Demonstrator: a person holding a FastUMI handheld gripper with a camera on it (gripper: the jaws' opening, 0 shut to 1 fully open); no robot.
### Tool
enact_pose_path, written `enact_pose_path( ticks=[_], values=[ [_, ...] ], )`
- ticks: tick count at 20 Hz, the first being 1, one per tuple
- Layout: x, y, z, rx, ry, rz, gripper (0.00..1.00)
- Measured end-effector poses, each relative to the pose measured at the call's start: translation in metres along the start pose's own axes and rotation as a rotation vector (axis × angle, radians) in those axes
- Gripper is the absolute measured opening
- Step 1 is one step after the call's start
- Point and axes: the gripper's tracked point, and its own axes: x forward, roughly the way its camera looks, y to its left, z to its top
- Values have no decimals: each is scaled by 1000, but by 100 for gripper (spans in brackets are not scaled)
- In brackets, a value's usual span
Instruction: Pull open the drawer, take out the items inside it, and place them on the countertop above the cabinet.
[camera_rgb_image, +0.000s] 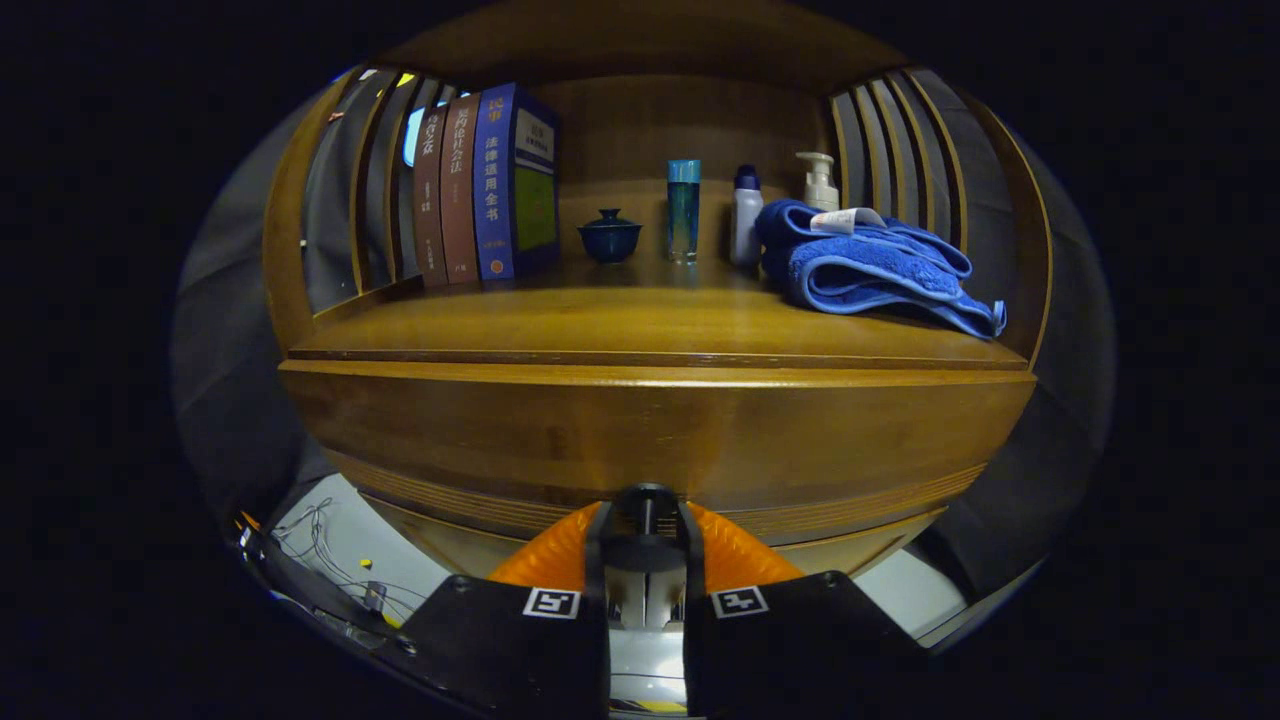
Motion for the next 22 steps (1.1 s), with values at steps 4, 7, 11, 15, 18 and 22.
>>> enact_pose_path(
  ticks=[4, 7, 11, 15, 18, 22],
  values=[
    [0, 0, 0, 8, 14, -7, 33],
    [-7, 0, -4, 16, 32, -6, 33],
    [-33, 1, -16, 5, 52, -9, 33],
    [-67, 1, -32, 9, 74, -13, 33],
    [-93, 1, -44, 15, 83, -15, 33],
    [-119, 3, -56, 10, 87, -15, 33]
  ],
)
